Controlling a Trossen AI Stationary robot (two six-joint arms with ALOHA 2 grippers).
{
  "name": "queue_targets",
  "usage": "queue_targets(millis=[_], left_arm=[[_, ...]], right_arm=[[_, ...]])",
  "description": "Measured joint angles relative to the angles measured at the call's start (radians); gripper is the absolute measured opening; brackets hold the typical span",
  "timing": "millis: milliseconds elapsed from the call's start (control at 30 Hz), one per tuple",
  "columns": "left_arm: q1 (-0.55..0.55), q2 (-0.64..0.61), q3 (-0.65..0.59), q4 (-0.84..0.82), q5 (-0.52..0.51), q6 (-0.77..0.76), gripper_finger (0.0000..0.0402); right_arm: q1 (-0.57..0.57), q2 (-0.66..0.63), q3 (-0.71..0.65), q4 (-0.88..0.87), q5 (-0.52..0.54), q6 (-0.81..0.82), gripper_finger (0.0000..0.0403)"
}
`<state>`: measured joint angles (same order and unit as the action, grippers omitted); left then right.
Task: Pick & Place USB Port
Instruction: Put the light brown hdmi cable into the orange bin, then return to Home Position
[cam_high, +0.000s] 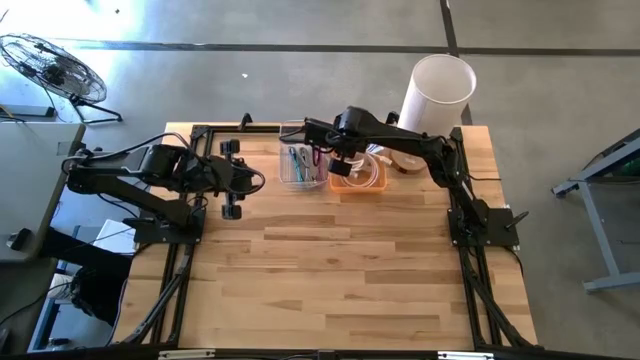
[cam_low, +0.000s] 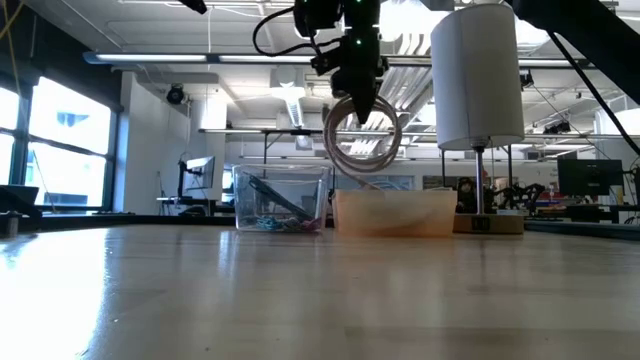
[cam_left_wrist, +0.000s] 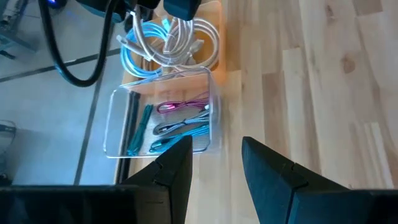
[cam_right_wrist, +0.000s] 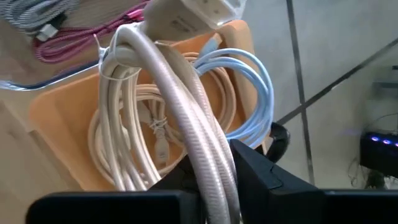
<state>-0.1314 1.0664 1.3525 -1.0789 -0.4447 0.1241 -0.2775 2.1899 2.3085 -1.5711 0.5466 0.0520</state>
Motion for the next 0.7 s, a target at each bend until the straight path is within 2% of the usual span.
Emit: queue_targets(millis=[267, 467, 600, 700], left_arm=[[0.000, 0.000, 0.000, -0.002, 0.030, -0.001, 0.0136], [0.000, 0.000, 0.000, -0.011, 0.047, -0.001, 0.0136], [0.000, 0.000, 0.000, -0.027, 0.047, -0.001, 0.0136], [0.000, 0.000, 0.000, -0.026, 0.047, 0.000, 0.0136]], right_arm=[[-0.006, 0.000, 0.000, 0.000, -0.053, 0.000, 0.0067], [-0.006, 0.000, 0.000, 0.000, -0.085, -0.005, 0.0097], [-0.004, -0.001, 0.000, 0.000, -0.062, -0.006, 0.0127], [0.007, -0.001, 0.000, 0.000, 0.006, -0.005, 0.0145]])
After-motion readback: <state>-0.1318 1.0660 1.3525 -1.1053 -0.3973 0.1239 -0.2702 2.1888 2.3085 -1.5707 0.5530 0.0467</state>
